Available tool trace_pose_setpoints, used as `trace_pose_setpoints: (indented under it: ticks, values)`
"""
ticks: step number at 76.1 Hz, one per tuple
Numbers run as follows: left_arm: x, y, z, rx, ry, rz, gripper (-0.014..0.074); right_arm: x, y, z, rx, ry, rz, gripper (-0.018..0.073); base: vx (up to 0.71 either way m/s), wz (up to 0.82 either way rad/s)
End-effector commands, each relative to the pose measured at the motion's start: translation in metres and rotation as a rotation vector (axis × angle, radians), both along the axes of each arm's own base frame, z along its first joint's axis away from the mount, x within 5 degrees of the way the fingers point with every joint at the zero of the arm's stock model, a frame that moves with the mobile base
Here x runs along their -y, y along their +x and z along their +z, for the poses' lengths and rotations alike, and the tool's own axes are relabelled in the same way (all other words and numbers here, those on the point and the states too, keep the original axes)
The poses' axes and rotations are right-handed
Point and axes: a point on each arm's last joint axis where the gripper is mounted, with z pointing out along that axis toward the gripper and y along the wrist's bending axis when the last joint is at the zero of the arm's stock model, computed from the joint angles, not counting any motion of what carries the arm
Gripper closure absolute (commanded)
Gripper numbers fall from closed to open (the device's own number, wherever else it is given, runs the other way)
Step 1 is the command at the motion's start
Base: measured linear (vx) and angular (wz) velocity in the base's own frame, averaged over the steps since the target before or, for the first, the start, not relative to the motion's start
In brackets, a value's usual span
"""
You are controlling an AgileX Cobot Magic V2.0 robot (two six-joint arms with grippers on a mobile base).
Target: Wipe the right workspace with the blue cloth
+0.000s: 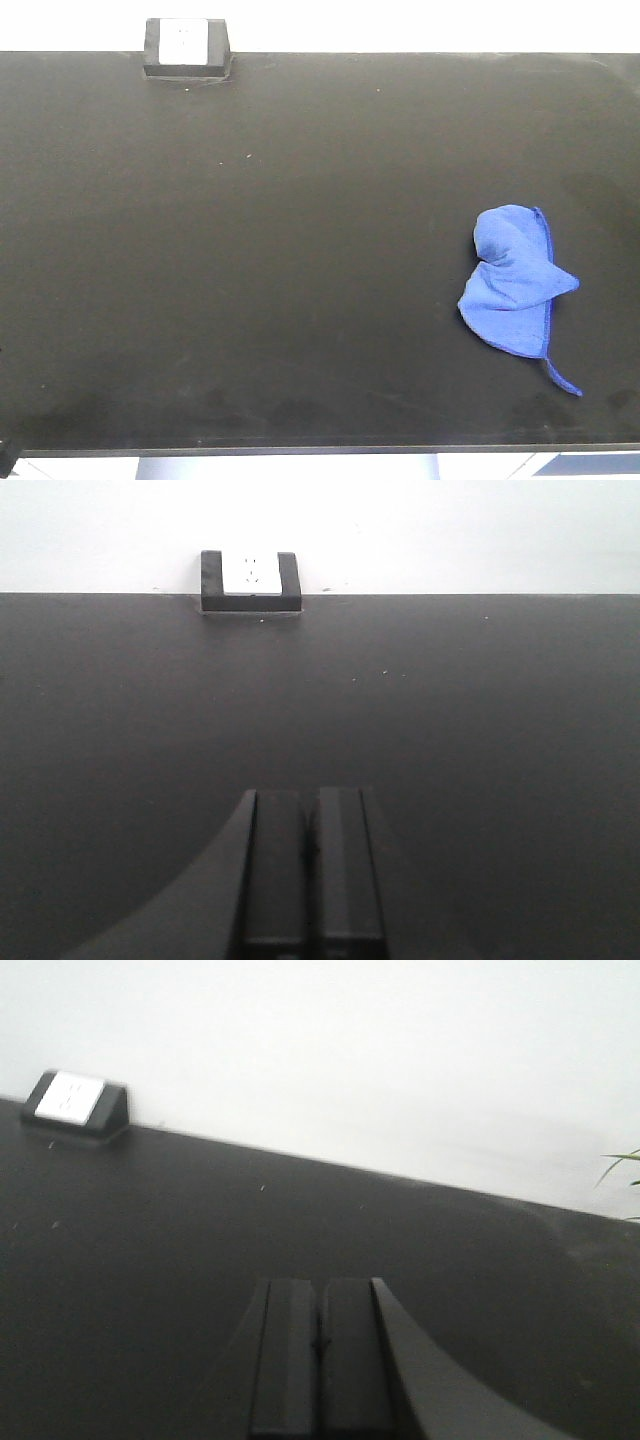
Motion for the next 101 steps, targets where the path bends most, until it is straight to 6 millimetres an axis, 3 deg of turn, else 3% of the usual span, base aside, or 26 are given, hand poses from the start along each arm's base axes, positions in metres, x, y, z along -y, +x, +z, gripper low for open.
trace_pose_setpoints:
  ticks: [1,22,32,42,101]
  values:
    - [0.000,0.000,0.016,0.104,-0.025,0.003,0.0603,0.003,-0.007,-0.001,0.144,0.031,-0.030,0.0567,0.00,0.00]
    - [0.000,0.000,0.016,0.104,-0.025,0.003,0.0603,0.006,-0.029,-0.102,0.254,0.132,-0.057,0.0567,0.00,0.00]
    - [0.000,0.000,0.016,0.105,-0.025,0.003,0.0603,0.007,-0.025,-0.141,0.285,0.179,-0.073,0.0567,0.00,0.00]
    - [0.000,0.000,0.016,0.104,-0.025,0.003,0.0603,0.007,-0.025,-0.145,0.223,0.194,-0.073,0.0567,0.00,0.00]
    - [0.000,0.000,0.016,0.104,-0.025,0.003,0.0603,0.007,-0.026,-0.145,0.223,0.193,-0.072,0.0567,0.00,0.00]
